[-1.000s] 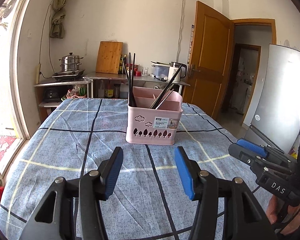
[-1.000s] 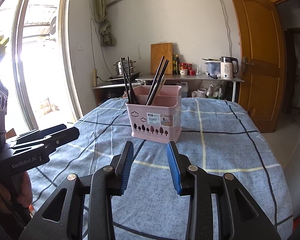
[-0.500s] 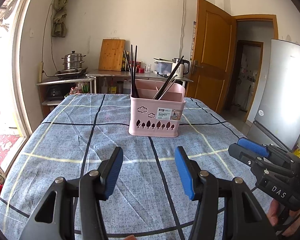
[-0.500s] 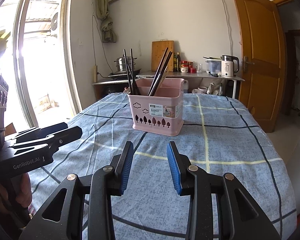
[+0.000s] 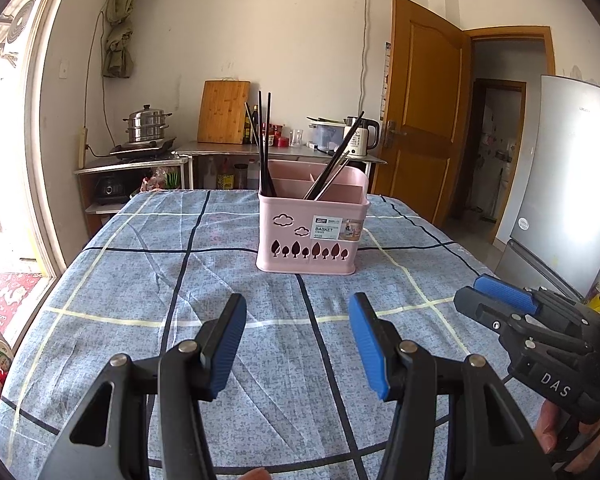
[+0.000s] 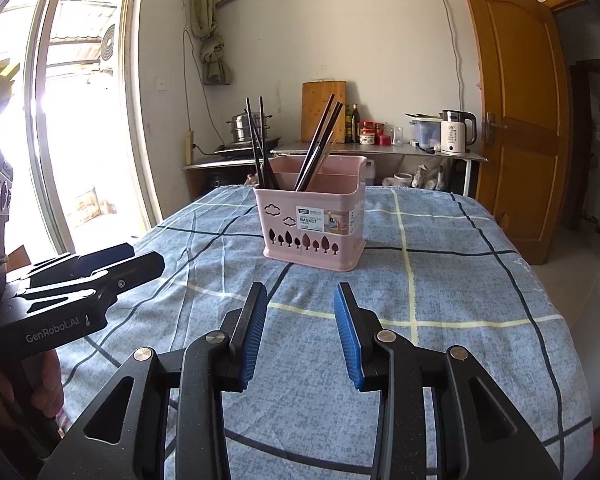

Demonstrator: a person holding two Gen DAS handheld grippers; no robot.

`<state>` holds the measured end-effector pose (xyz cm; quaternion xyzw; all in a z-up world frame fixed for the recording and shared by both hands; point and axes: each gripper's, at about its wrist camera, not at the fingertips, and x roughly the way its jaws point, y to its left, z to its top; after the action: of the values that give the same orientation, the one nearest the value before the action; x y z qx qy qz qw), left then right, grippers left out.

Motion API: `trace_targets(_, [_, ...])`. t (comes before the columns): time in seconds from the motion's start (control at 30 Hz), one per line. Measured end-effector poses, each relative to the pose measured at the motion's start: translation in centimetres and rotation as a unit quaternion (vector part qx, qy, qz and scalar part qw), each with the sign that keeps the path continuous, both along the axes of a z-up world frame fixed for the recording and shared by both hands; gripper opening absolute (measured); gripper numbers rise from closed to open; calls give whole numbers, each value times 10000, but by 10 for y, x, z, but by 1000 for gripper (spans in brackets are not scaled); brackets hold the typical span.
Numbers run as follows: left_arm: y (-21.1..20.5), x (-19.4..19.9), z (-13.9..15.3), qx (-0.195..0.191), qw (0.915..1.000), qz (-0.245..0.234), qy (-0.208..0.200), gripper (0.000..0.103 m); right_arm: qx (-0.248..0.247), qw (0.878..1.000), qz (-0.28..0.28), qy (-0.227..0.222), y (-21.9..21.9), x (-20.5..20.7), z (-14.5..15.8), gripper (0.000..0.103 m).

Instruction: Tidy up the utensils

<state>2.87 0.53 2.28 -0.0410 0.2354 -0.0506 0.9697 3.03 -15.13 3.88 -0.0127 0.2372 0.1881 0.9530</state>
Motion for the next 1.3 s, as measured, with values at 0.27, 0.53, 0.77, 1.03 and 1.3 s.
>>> trace_targets(0.27, [-3, 0, 2, 38, 10000, -15, -17, 56, 1, 10000, -10, 19, 0, -1, 0, 36])
trace_targets(0.53, [-4, 0, 2, 55, 10000, -19, -13, 56, -4, 10000, -13, 12, 0, -1, 0, 36])
trace_targets(0.77, [-5, 0, 1, 63, 10000, -16, -22, 56, 2, 10000, -11, 9, 0, -2, 1, 36])
trace_targets(1.03, [-5, 1, 2, 84, 10000, -12, -25, 56, -8, 10000, -17, 7, 0, -2, 1, 36])
trace_targets(1.3, [-5, -1, 1, 87, 10000, -9, -26, 56, -9, 10000, -31, 14, 1, -2, 2, 36])
